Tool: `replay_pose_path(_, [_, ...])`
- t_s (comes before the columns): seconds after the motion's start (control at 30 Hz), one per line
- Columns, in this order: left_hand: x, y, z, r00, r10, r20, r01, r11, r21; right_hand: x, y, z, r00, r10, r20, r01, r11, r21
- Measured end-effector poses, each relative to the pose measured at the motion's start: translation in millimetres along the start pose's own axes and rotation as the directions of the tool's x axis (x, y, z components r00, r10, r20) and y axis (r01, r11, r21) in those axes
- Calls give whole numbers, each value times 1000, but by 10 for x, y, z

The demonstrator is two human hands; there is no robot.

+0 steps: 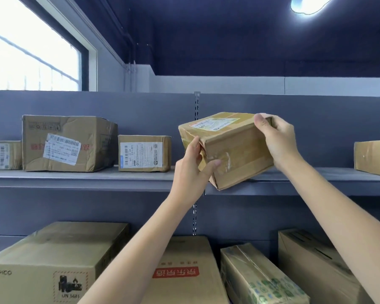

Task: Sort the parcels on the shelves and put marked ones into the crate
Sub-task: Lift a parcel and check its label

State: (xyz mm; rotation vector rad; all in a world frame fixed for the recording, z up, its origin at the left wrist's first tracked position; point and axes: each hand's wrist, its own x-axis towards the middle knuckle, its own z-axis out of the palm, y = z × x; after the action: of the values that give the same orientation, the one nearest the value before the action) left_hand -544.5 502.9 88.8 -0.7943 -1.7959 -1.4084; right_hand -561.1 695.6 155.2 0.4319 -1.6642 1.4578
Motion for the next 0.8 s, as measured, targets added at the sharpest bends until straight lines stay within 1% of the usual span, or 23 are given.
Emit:
replay_pose_path(0.07, [16,12,-5,1000,-8,-18,8,1000,3,58,-59,-21,999,-37,-14,36,998,-45])
replay_pose_path(0.2, [45,44,-53,999,10,-31,-7,996,86,191,-211,-65,998,-56,-5,56,995,-85])
replay_pose_path(0.27, [47,37,-73,999,26,-27,-23,991,131,242,-294,-44,996,-85,13,86,987,-137])
replay_pose_path(0.37, [44,4,-116,999,47,-11,-44,977,207,313,-381,-19,983,-162,84,179,948,-262])
replay_pose_path(0.43, [49,-36,-173,999,38,-10,-34,968,248,352,-423,-32,964,-205,168,251,909,-332])
replay_pose_path(0.5, [56,-72,-246,1000,9,-13,-5,970,241,363,-462,-44,945,-219,241,296,889,-350])
replay_pose_path(0.6, [59,-113,-325,1000,-24,-8,25,968,250,354,-536,-3,926,-231,299,338,860,-382])
replay_pose_path(0.7, [16,-149,-299,997,-50,62,29,956,293,297,-600,96,910,-270,316,387,826,-410])
replay_pose_path(0.77, [-29,-194,-246,988,-69,138,15,933,359,257,-605,132,896,-285,340,415,810,-415])
replay_pose_path(0.8, [-48,-214,-224,986,-75,152,11,922,387,245,-597,131,889,-286,358,428,799,-422])
